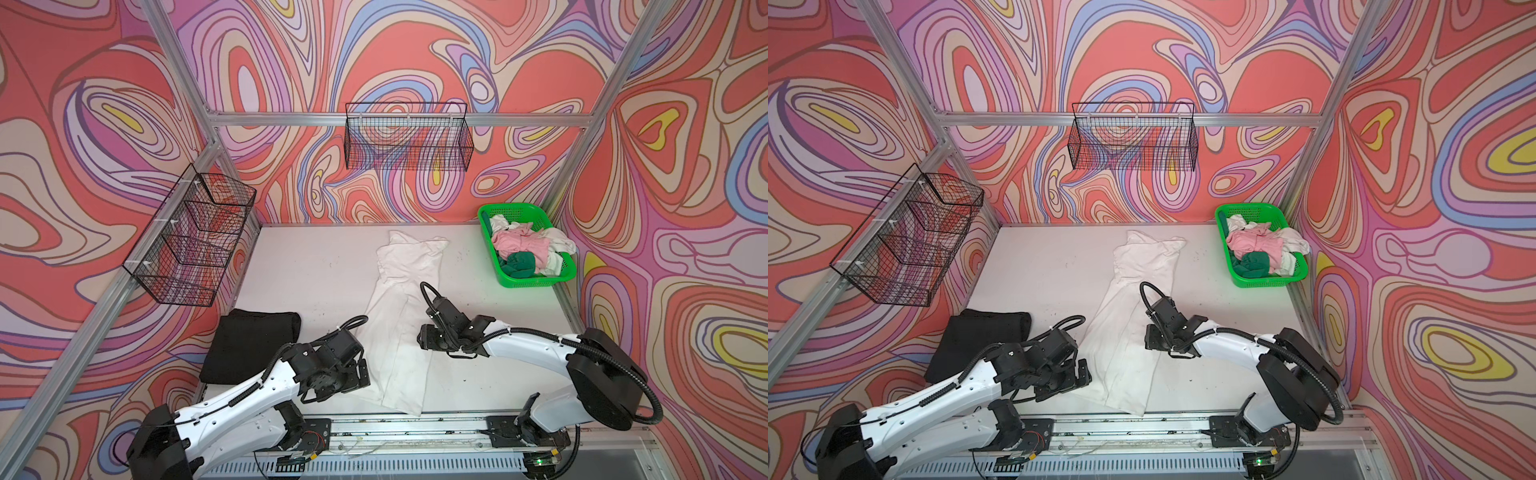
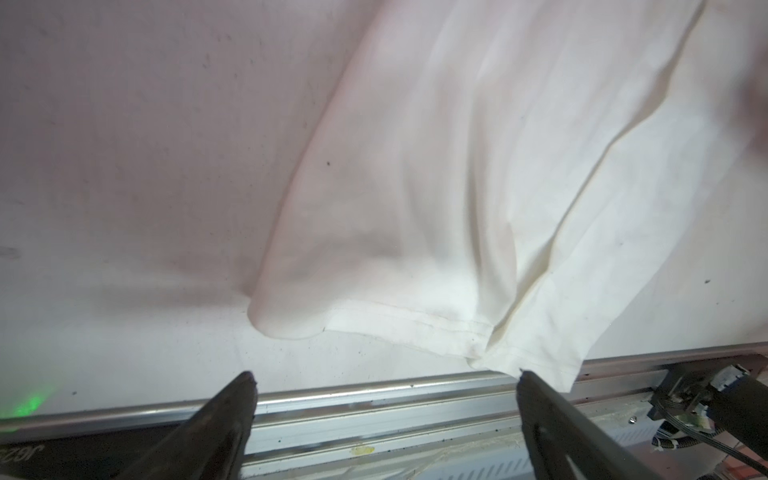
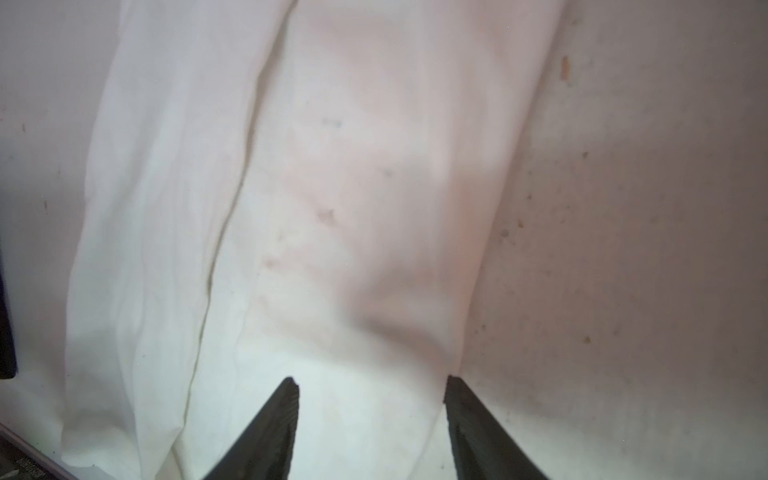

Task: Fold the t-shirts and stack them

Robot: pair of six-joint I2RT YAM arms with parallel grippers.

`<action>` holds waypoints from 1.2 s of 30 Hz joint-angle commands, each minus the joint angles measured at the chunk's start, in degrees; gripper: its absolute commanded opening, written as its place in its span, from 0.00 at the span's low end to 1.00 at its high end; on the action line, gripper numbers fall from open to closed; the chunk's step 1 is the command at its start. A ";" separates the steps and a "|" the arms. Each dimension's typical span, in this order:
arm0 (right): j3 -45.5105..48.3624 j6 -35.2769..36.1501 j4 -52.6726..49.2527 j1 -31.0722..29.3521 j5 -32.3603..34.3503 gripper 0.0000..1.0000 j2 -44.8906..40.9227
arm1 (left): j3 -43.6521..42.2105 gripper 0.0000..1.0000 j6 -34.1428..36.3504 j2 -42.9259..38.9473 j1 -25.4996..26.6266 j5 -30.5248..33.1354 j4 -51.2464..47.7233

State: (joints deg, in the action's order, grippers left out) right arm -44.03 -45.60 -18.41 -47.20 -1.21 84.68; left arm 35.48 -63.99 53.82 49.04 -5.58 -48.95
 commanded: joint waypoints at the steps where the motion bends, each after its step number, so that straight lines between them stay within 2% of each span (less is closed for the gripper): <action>1: -1.55 -4.70 3.95 -6.25 -2.75 0.59 1.71 | 2.71 1.00 2.66 -0.30 -0.59 6.58 -8.47; 6: -2.01 -8.93 7.73 -13.20 -2.00 0.59 5.56 | 6.24 1.00 5.96 -1.31 -5.10 10.58 -11.76; 11: 1.59 -11.76 10.14 -14.14 -2.22 0.59 7.33 | 7.56 1.00 9.19 -1.26 -8.97 11.13 -11.98; 16: 6.14 -13.94 7.13 -14.11 0.45 0.59 4.42 | 6.45 1.00 9.37 0.43 -9.40 8.95 -9.69; 20: 7.84 -13.43 2.45 -13.91 3.33 0.59 0.97 | 3.87 1.00 8.65 1.77 -9.41 5.65 -6.56; 29: 9.76 -8.20 -8.14 -8.97 4.82 0.59 -7.46 | -0.88 1.00 6.54 2.52 -9.40 -0.79 -1.03; 32: 7.98 -6.49 -9.50 -8.48 3.98 0.58 -10.52 | -2.03 1.00 6.15 2.58 -9.40 -1.25 -0.11; 36: 3.26 -7.12 -8.83 -11.08 1.83 0.57 -8.56 | -2.18 1.00 6.15 2.84 -9.40 -1.18 0.58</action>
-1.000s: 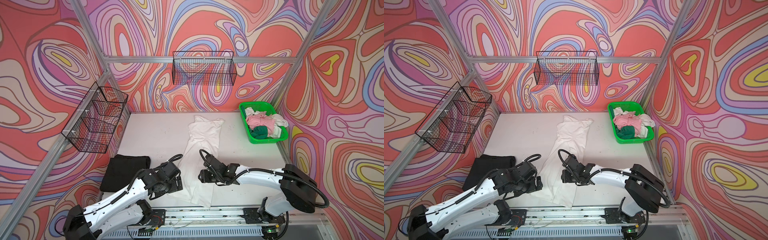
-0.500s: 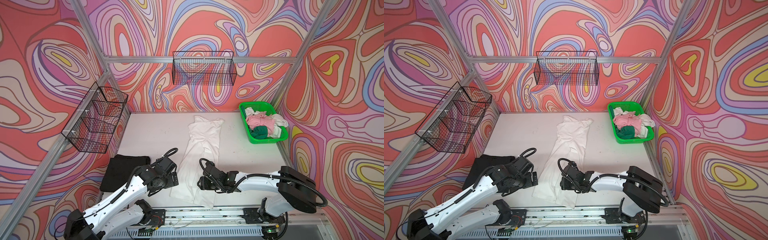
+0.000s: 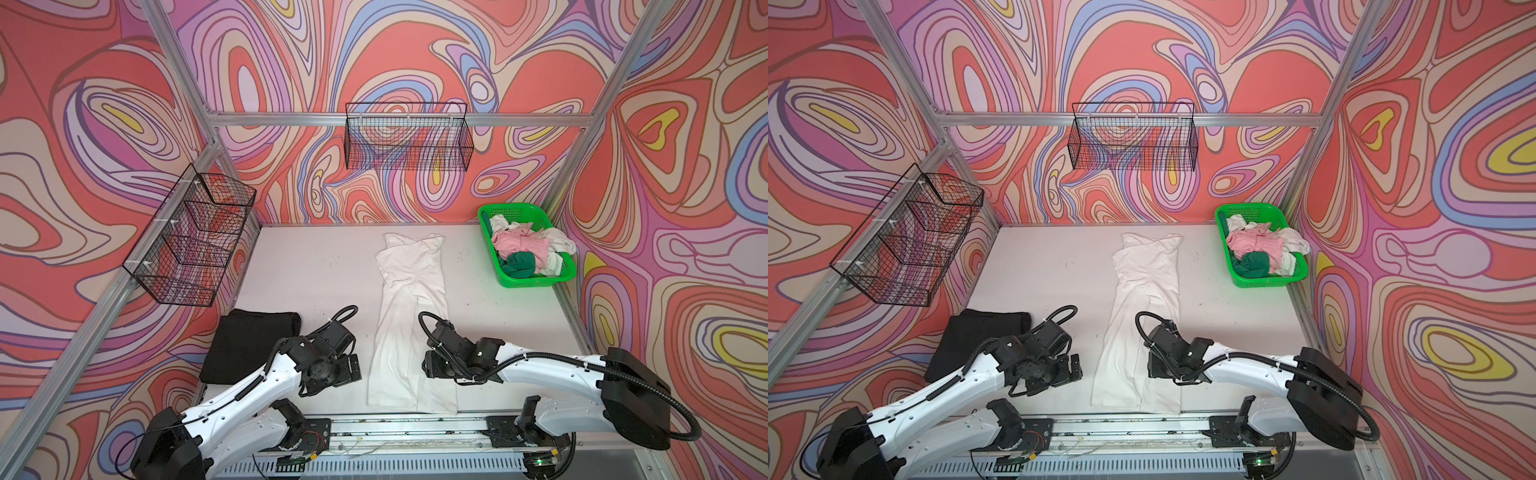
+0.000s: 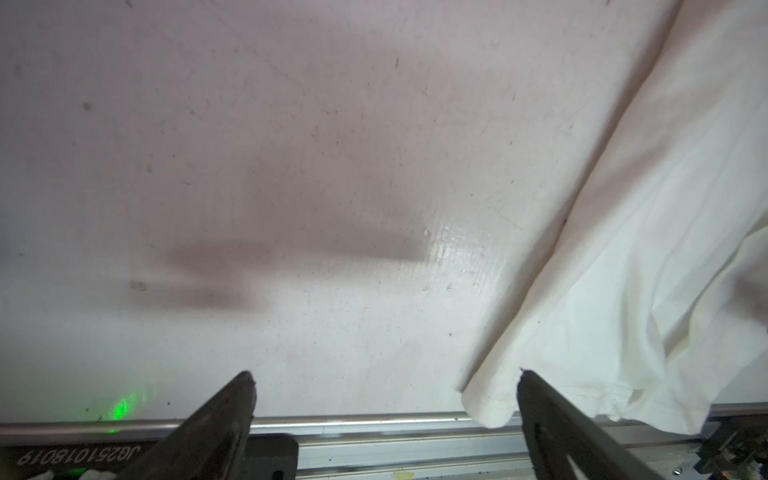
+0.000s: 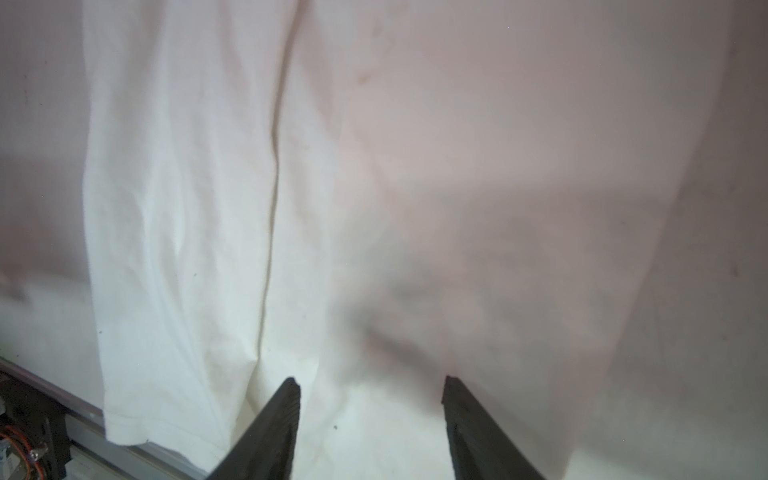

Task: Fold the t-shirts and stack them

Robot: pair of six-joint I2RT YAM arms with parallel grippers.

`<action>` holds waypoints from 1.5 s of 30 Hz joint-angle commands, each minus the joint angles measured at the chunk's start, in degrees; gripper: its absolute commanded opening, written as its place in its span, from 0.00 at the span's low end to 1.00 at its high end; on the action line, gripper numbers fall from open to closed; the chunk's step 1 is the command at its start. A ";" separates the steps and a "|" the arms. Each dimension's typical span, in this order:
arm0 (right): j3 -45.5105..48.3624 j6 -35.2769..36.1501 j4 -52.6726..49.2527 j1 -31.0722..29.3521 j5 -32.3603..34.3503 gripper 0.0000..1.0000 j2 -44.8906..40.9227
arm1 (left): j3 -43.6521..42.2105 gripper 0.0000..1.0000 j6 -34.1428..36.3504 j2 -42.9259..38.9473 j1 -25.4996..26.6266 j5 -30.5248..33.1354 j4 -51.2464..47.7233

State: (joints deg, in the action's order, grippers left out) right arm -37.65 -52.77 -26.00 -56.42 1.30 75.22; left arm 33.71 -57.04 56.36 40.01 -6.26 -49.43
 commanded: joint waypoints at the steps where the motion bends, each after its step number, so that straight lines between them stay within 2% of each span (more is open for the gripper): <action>1: -3.93 -0.59 -0.40 -3.23 -0.96 0.56 2.03 | -0.13 1.00 -0.67 0.31 -0.38 -0.35 0.96; 5: -6.95 -3.12 3.26 -7.10 -1.42 0.51 6.56 | 0.74 1.00 0.04 -0.06 -0.39 1.02 0.05; 10: -7.01 -5.38 4.23 -7.12 1.40 0.43 9.48 | -0.15 1.00 -0.08 -0.40 -0.37 0.59 0.57; 14: -7.34 -5.93 7.68 -7.12 0.74 0.35 11.95 | -1.35 1.00 -0.40 -0.55 -0.37 0.10 1.42; 29: -7.05 -6.64 10.35 -7.12 1.79 0.19 16.61 | -2.51 1.00 -0.66 -0.17 -0.37 -0.74 2.85; 36: -6.06 -7.28 9.28 -7.12 2.90 0.00 14.62 | -2.94 1.00 -0.84 -0.46 -0.37 -0.92 2.79; 45: -3.61 -9.18 5.89 -7.13 5.12 0.00 7.52 | -3.30 1.00 -0.86 0.55 -0.35 -1.24 3.76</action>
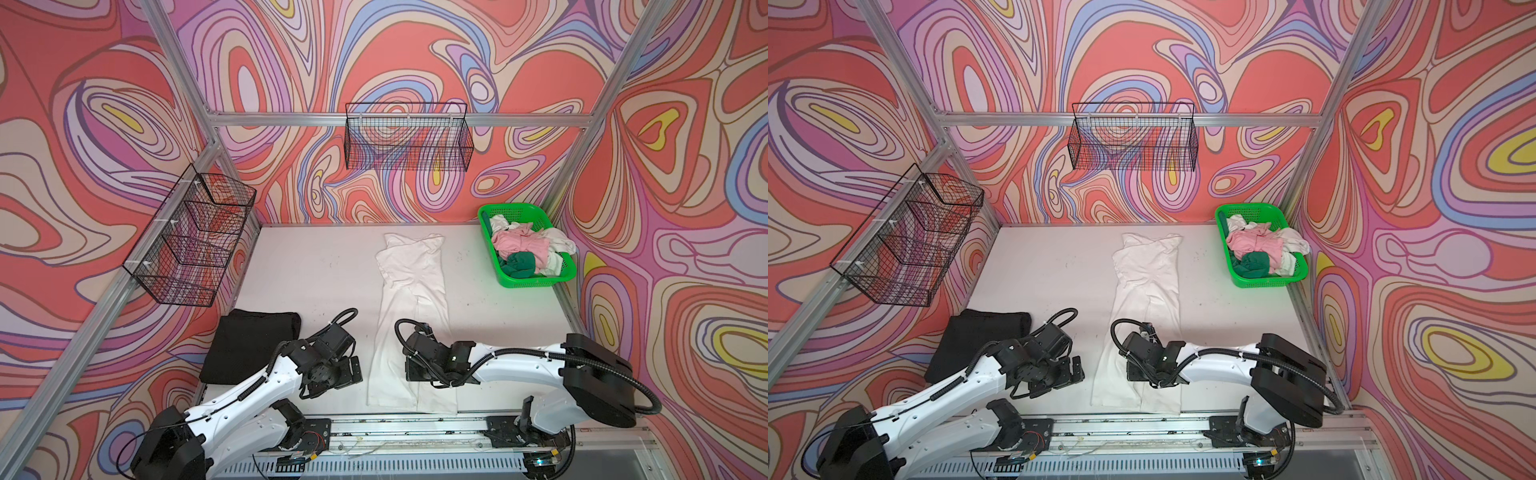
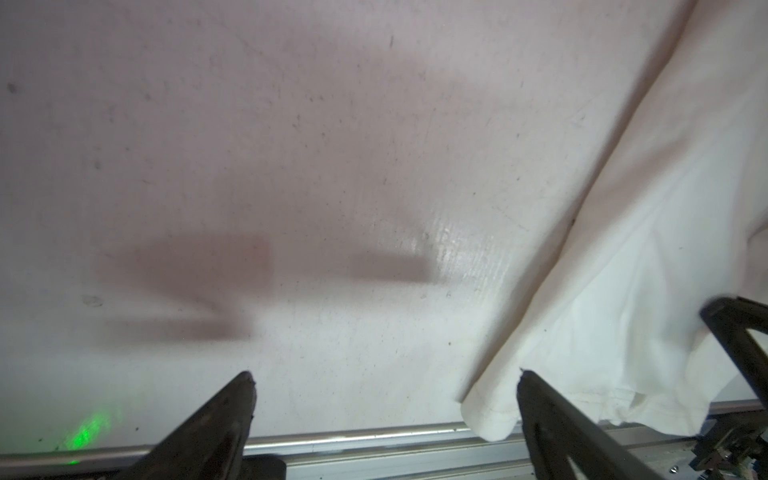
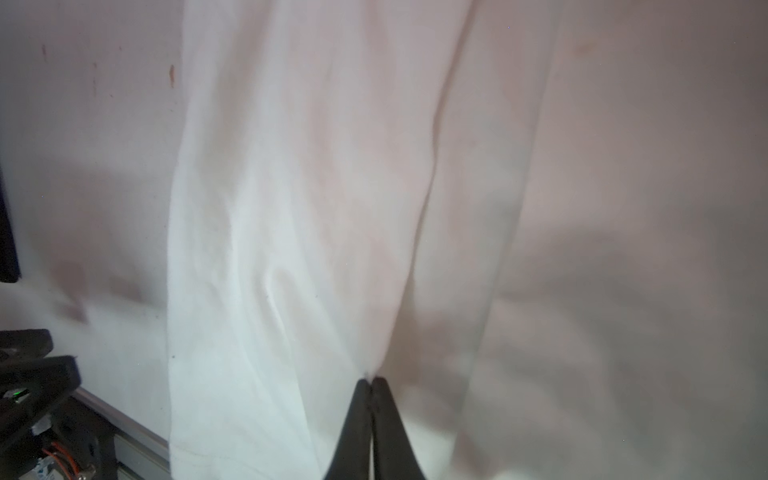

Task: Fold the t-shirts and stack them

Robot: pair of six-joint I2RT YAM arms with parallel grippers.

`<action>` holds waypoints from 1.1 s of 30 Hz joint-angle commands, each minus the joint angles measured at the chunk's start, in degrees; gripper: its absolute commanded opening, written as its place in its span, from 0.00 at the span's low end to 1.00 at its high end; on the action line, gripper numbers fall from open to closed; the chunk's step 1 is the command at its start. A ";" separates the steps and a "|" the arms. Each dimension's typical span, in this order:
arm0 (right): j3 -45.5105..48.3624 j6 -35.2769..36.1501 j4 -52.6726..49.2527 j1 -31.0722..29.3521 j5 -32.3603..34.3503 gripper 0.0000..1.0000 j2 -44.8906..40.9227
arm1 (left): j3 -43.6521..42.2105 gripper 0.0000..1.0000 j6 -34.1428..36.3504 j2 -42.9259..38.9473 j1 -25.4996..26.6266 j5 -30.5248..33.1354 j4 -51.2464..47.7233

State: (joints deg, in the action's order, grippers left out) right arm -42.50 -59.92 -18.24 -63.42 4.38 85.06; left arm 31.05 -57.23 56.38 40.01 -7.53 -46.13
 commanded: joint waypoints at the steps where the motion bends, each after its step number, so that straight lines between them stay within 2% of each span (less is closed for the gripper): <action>1: 1.51 -2.13 -1.98 -0.13 1.98 0.00 -2.69 | -0.56 1.00 -0.64 0.68 -0.37 -0.04 0.47; 11: 6.81 -4.14 -3.14 -0.13 2.58 0.00 -6.07 | -0.77 1.00 -0.60 0.66 -0.37 -0.26 0.49; 15: 5.19 -2.83 -3.92 -0.13 2.71 0.01 -4.34 | -0.39 1.00 -0.68 1.39 -0.37 -0.52 0.59; 20: 1.63 -0.75 -6.13 -0.13 2.12 0.24 -4.62 | 0.97 1.00 -0.60 1.29 -0.37 -0.47 -0.53; 22: 0.58 -0.29 -8.13 -0.13 1.93 0.27 -6.87 | 1.21 1.00 -0.76 0.85 -0.37 -0.43 -0.92; 24: -0.87 0.35 -11.11 -0.14 3.83 0.35 -10.21 | 1.73 1.00 -0.73 0.58 -0.37 0.01 -0.86; 26: -2.54 2.31 -13.57 0.76 5.86 0.48 -13.22 | 3.63 1.00 -0.05 1.17 -0.37 1.50 -1.15; 30: -7.22 9.52 -16.83 6.30 4.96 0.53 -13.38 | 11.72 1.00 4.06 6.72 -0.78 4.70 -1.74; 33: -10.74 15.93 -16.77 14.91 3.26 0.54 -12.05 | 20.31 1.00 7.92 12.47 -1.16 6.87 -2.58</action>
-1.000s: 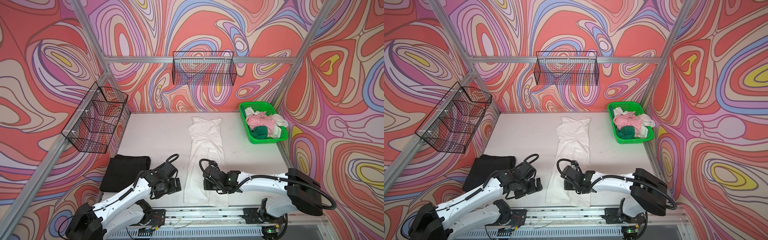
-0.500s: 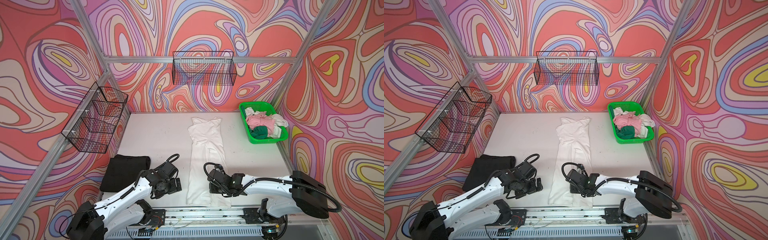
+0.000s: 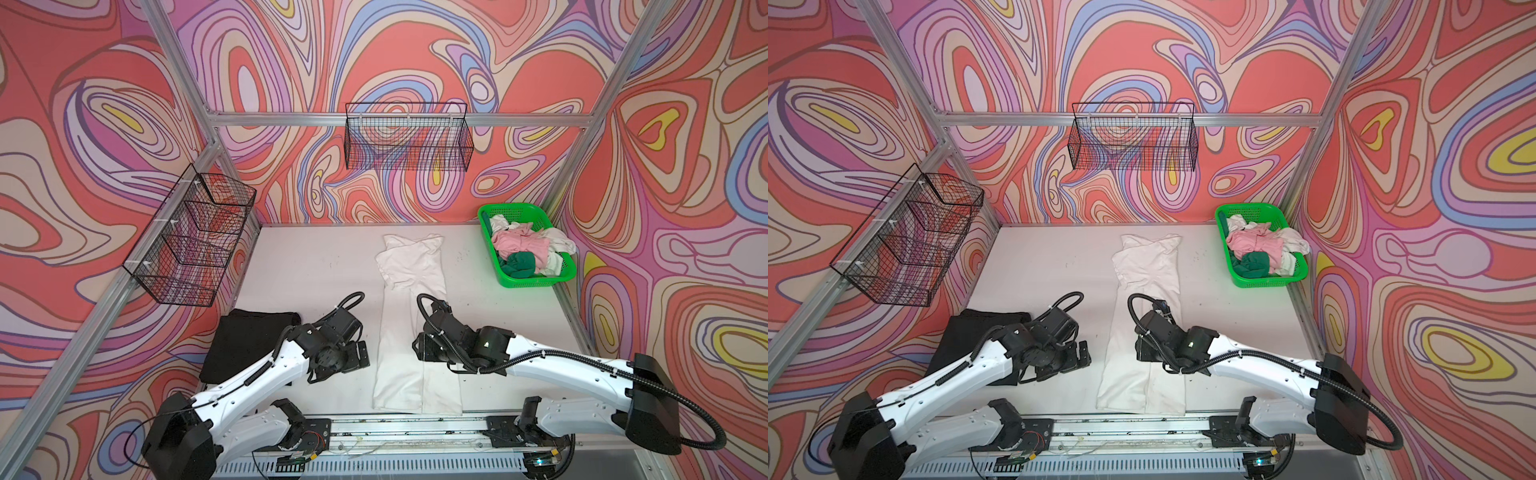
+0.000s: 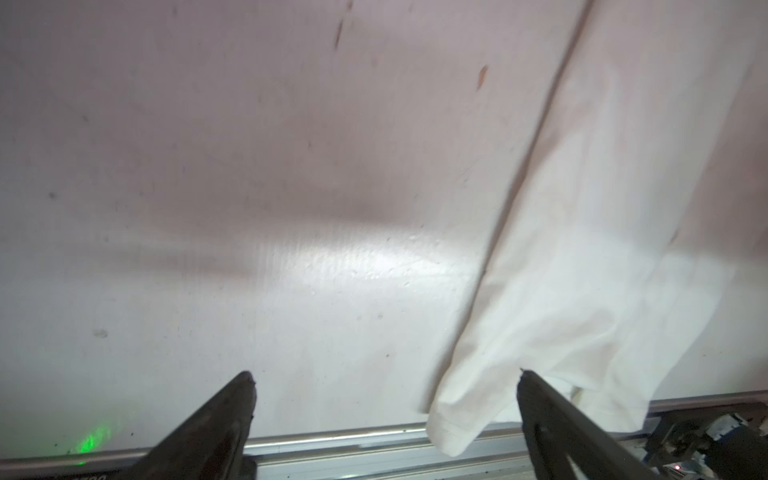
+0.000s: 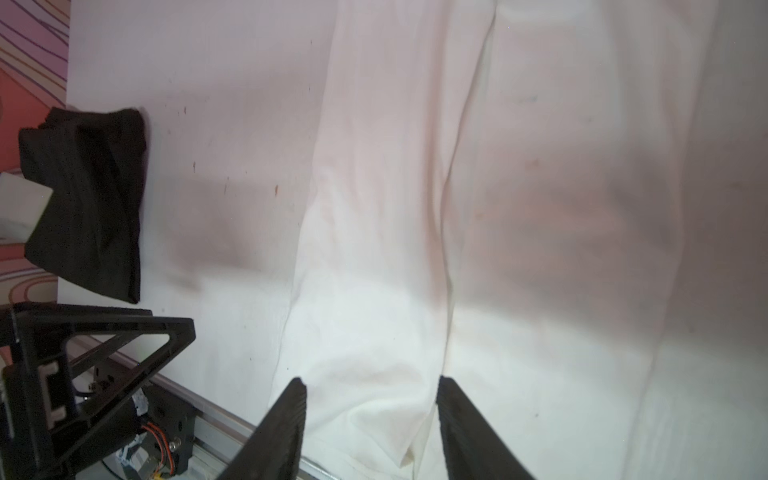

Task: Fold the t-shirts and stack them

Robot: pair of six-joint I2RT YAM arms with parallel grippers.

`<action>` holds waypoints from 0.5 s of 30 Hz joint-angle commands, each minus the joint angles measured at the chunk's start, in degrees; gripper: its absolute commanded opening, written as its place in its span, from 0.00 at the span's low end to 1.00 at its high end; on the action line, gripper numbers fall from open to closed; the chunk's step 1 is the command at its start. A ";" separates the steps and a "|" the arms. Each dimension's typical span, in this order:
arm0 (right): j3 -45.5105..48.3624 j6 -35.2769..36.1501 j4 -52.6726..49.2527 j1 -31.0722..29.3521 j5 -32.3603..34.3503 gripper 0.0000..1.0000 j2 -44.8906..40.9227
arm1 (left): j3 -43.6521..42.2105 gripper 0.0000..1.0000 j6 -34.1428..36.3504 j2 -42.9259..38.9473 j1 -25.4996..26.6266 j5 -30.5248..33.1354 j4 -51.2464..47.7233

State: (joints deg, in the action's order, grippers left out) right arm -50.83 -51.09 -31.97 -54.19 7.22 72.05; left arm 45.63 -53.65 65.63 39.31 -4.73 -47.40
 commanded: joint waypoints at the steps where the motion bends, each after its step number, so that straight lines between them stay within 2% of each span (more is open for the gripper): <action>1: -3.98 9.54 -2.39 9.26 -1.64 0.54 1.87 | 8.21 1.00 5.24 4.97 -0.54 5.18 -1.15; 4: -11.48 14.51 -3.05 16.22 -1.93 0.52 6.80 | 13.98 1.00 7.98 9.74 -1.09 6.57 0.18; 8: -21.99 19.19 -3.70 20.18 0.54 0.49 16.35 | 19.00 1.00 10.20 16.48 -1.34 5.51 1.16; 13: -30.91 20.33 -0.95 29.72 -2.73 0.46 29.28 | 17.69 0.98 7.82 21.21 -1.34 2.24 4.75; 15: -36.42 22.07 -0.66 30.66 -2.10 0.46 34.71 | 16.15 0.97 5.99 21.98 -1.25 0.77 6.31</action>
State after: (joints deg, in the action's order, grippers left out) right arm -82.48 -32.42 -32.77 -25.87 5.34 101.47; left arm 63.40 -45.91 86.87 38.24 -1.98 -42.83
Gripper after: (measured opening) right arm 0.459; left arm 0.977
